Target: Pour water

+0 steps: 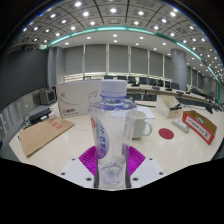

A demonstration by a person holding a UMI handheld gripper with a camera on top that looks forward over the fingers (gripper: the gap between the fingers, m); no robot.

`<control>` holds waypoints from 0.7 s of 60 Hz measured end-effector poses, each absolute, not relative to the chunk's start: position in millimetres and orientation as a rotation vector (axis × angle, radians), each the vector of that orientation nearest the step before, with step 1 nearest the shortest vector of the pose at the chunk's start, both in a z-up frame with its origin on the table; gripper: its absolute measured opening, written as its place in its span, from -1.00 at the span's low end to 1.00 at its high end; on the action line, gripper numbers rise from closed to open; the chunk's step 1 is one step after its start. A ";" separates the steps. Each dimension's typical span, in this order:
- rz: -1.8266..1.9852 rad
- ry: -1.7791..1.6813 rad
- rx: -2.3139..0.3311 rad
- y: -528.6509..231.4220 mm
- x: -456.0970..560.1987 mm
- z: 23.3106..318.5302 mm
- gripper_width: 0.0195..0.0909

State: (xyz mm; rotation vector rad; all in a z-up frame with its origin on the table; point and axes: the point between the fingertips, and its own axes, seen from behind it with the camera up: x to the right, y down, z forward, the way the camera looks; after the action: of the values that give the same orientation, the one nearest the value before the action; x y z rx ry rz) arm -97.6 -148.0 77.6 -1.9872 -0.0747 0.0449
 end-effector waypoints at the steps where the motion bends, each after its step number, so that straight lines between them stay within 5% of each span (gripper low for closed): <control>1: 0.050 -0.075 -1.989 -147.8 -99.9 79.5 -0.56; 12: 0.139 -0.048 -1.961 -128.1 -131.8 119.8 -0.65; 28: 0.619 0.246 -1.812 -63.0 -172.0 217.1 -0.65; 42: 1.300 0.789 -1.620 10.5 -170.4 241.5 -0.65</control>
State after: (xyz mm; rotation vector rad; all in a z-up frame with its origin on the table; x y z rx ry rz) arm -170.4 10.5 241.5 -1.6199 0.7887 1.2997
